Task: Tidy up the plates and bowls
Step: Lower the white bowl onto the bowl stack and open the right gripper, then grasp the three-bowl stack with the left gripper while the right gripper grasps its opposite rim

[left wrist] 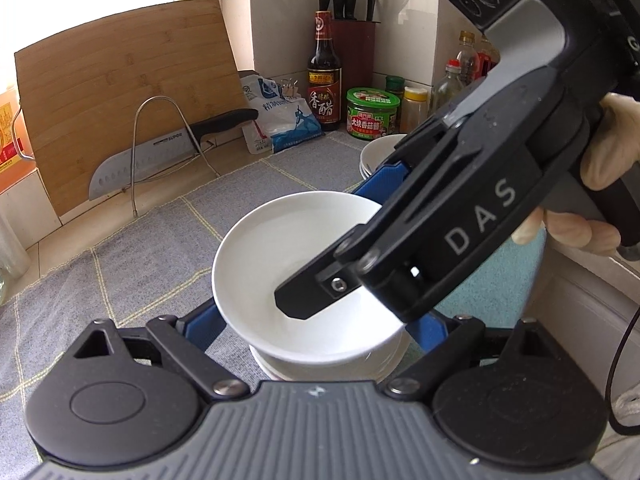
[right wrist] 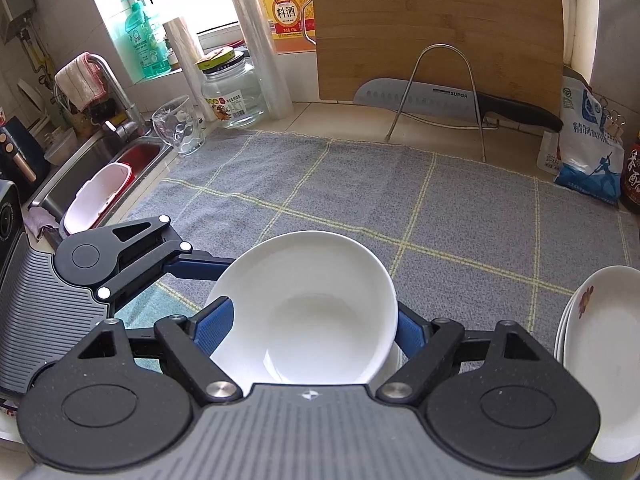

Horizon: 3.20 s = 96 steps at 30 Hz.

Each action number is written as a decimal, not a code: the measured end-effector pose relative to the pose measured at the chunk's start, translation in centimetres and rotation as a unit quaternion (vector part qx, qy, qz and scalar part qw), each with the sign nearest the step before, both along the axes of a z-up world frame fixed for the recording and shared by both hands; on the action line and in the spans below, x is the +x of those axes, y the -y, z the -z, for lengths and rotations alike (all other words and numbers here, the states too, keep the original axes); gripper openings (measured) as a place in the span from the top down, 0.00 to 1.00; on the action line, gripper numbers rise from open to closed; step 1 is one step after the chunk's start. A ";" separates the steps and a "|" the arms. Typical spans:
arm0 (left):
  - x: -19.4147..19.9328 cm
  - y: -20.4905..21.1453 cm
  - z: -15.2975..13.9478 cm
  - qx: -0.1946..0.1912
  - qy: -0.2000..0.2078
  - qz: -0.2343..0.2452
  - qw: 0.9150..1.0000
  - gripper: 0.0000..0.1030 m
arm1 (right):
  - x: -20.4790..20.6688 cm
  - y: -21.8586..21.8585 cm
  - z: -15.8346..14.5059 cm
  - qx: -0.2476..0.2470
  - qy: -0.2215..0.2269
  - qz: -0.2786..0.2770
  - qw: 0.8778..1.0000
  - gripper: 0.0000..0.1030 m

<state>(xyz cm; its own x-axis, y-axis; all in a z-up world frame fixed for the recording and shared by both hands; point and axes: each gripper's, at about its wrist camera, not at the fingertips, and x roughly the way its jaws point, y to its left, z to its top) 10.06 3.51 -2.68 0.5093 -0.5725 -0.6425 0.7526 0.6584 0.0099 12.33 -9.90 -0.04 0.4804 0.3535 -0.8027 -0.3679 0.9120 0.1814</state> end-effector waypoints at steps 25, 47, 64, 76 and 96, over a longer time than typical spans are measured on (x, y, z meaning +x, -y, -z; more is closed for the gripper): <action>0.9 -0.1 1.1 -0.004 -0.031 0.001 0.999 0.08 | -0.1 -0.6 1.5 -0.023 -0.004 -0.007 1.000 0.13; -0.1 -4.0 1.0 -0.001 -0.010 0.043 0.999 0.05 | -3.5 0.4 0.4 -0.067 0.049 -0.041 0.996 0.00; 0.7 -4.4 2.1 0.012 -0.037 0.052 0.998 0.05 | -4.4 0.3 0.6 -0.027 0.061 -0.080 0.995 0.00; 0.7 -2.0 3.8 0.060 -0.028 0.046 0.997 0.05 | -3.4 4.0 2.3 -0.066 0.049 -0.160 0.984 0.00; 1.4 -1.3 8.0 0.079 -0.070 0.035 0.994 0.00 | -1.9 4.5 9.2 -0.112 0.024 -0.268 0.957 0.00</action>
<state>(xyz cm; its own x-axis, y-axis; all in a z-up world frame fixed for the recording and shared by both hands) 11.42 4.76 -10.66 0.3716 -0.4895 -0.7889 0.7980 0.6026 0.0020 10.46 -14.40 -9.22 0.3168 0.3820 -0.8682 -0.7968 0.6038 -0.0251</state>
